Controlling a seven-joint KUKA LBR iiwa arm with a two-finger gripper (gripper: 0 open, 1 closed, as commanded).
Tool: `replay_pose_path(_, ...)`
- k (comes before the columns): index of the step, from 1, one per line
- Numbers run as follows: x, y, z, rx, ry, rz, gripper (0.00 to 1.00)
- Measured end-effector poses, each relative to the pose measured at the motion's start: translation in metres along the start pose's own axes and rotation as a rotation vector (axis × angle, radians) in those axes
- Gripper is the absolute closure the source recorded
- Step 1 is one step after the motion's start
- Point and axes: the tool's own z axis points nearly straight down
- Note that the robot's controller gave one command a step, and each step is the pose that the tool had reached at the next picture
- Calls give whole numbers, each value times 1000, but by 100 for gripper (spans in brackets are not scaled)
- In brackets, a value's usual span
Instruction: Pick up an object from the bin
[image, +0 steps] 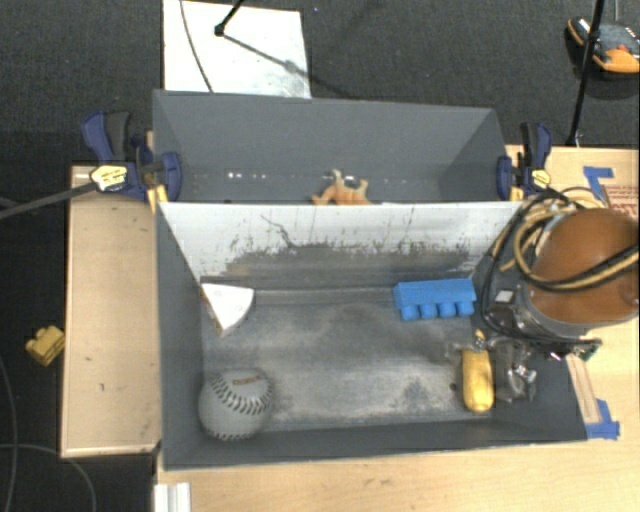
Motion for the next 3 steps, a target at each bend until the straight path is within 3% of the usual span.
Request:
replay_pose_path(1, 4, 4, 15, -4, -11, -136, 100)
replay_pose_path(3, 4, 4, 13, -3, -11, -137, 100)
